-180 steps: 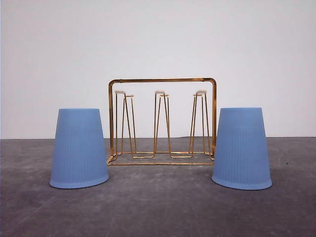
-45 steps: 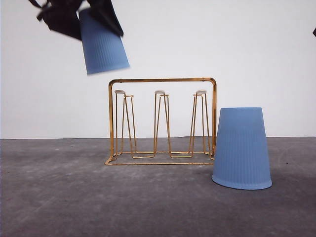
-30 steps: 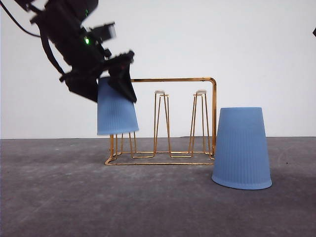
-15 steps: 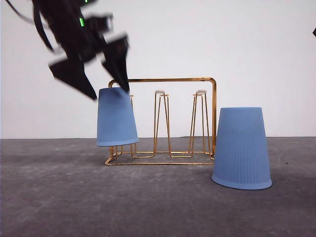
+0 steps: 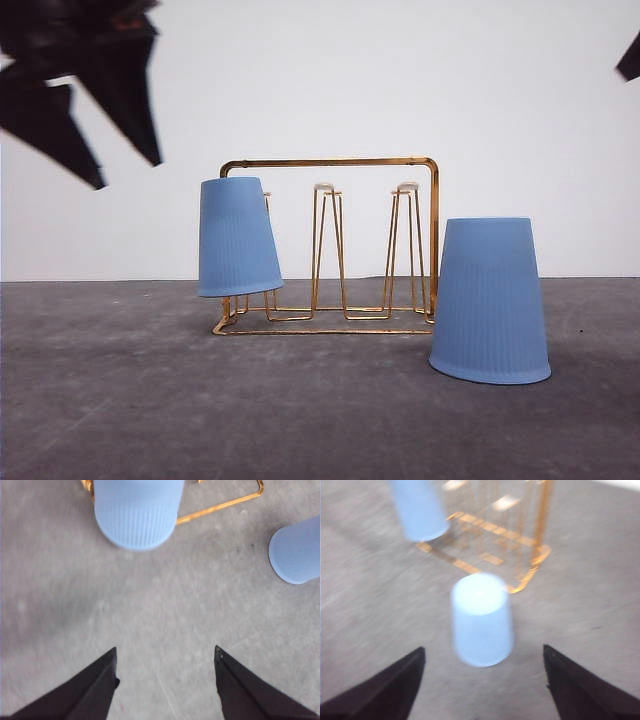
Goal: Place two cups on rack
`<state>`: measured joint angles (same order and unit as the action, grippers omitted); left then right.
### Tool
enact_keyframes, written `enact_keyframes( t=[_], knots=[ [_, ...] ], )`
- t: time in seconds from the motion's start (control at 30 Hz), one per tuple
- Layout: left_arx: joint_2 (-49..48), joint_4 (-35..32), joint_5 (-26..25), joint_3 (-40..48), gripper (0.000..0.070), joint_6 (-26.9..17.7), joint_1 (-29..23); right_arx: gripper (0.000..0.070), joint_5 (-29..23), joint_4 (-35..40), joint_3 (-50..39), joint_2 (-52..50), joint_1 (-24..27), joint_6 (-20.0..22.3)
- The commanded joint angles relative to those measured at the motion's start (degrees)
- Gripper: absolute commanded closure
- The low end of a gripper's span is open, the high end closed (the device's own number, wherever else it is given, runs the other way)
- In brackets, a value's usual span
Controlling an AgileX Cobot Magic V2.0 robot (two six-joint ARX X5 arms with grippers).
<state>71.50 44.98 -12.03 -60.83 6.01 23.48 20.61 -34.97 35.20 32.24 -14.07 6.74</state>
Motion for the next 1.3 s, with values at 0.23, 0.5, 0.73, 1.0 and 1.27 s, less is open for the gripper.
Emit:
enact_keyframes(
  t=[0.23,0.5,0.73,1.0,1.27],
  knots=[
    [-16.8,-3.7,0.7,14.6,0.0349,6.4,-2.5,0.0109,0.6,7.7,0.4,13.7,-3.6,-0.8],
    [-21.0,-4.0,0.7,15.2,0.0348,7.1,-3.4,0.0089,0.5,20.3,0.4,28.5,-5.0,-2.7],
    [-21.0,-4.0,0.7,15.2,0.0348,7.1,-3.4,0.0091,0.4,31.3,0.4,39.8,-5.1,-5.8],
    [-21.0,-4.0,0.7,15.2,0.0348,7.1,-3.4,0.0339,0.4,34.8,0.4,45.6,-5.4,-6.4],
    [-21.0,-3.9,0.7,15.2,0.0348,7.1,-3.4,0.0382,0.3,22.0,6.1,40.7,-5.4,-7.9]
  ],
)
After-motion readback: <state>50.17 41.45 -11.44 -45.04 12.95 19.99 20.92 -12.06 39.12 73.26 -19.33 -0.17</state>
